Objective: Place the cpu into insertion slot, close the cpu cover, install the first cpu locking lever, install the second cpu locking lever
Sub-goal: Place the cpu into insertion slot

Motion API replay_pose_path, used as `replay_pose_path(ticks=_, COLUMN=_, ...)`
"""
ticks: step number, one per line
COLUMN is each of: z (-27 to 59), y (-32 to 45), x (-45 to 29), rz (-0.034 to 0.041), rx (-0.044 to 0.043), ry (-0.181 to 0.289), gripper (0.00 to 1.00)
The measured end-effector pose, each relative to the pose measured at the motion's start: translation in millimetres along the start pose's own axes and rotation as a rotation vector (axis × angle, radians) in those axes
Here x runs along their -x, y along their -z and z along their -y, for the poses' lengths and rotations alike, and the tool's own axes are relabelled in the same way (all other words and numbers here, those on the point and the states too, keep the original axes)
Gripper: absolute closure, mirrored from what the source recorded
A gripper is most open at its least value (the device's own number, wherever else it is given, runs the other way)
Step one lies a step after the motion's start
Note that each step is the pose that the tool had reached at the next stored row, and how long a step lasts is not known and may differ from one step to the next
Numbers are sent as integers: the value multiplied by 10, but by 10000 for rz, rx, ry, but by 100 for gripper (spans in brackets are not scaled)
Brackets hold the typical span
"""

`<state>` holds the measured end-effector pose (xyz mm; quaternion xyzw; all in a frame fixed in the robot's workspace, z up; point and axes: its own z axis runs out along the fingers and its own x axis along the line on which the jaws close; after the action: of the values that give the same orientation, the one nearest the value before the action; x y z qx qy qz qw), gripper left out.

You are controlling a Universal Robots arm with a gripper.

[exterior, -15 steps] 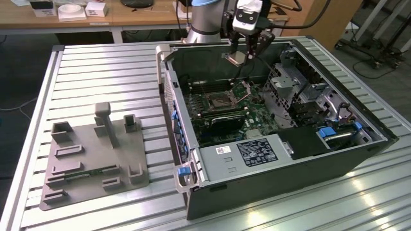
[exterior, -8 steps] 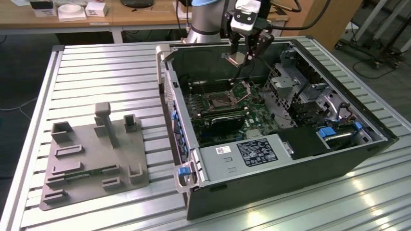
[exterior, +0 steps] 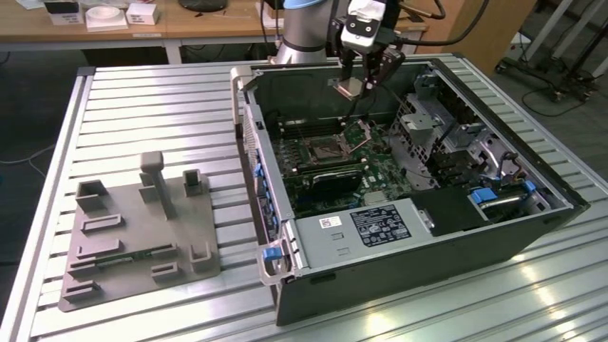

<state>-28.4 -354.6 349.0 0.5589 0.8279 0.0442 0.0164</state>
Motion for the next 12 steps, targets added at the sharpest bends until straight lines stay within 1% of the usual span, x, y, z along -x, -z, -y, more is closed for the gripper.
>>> replay_pose_path(ticks=12, z=2, y=-16, x=0, rz=10, rx=1, ry=-92, gripper=46)
